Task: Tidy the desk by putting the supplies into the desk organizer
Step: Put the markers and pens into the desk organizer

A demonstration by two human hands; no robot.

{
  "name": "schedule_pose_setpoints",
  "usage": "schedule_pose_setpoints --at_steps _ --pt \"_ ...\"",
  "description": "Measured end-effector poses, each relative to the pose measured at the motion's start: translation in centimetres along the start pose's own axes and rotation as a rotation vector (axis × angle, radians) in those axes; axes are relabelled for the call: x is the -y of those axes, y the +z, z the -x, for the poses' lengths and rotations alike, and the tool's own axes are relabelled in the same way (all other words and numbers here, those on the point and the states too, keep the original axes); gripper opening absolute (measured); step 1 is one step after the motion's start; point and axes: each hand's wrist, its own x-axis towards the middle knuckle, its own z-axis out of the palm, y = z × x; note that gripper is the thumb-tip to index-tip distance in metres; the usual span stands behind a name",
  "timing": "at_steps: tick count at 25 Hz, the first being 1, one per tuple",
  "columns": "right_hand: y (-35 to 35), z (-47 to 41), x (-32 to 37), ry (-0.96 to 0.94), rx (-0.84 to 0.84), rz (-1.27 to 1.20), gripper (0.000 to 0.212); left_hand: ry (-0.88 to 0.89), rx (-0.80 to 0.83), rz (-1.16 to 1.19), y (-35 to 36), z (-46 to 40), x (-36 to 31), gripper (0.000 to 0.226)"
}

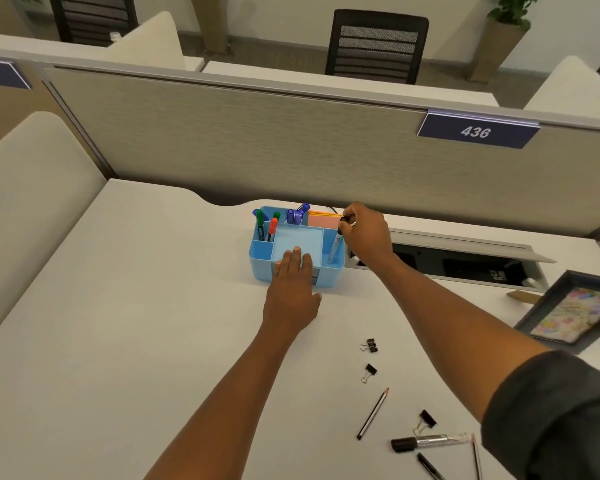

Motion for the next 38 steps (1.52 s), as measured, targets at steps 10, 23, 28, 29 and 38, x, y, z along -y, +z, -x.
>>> schedule_pose_setpoints --at_steps 10,23,28,29,38 --pt "0.1 -0.3 -0.9 0.042 0.036 0.039 0.020 -0.004 -0.008 0.010 0.0 -0.1 -0.1 0.082" --pt "-0.9 1.4 -1.4 0.092 0.055 -0.036 0.034 0.016 -0.043 0.074 0.2 0.7 -0.2 0.075" --pt "-2.2 5.7 -3.4 0.085 0.018 -0.022 0.021 0.080 -0.084 0.094 0.2 3.0 -2.0 0.069" --pt "-2.5 6.8 -4.0 0.080 0.027 -0.017 0.022 0.085 -0.085 0.109 0.3 3.6 -2.5 0.067" --pt "-6.1 20.9 -11.0 0.017 0.114 0.004 0.028 0.209 0.161 0.224 5.3 12.4 -9.5 0.024"
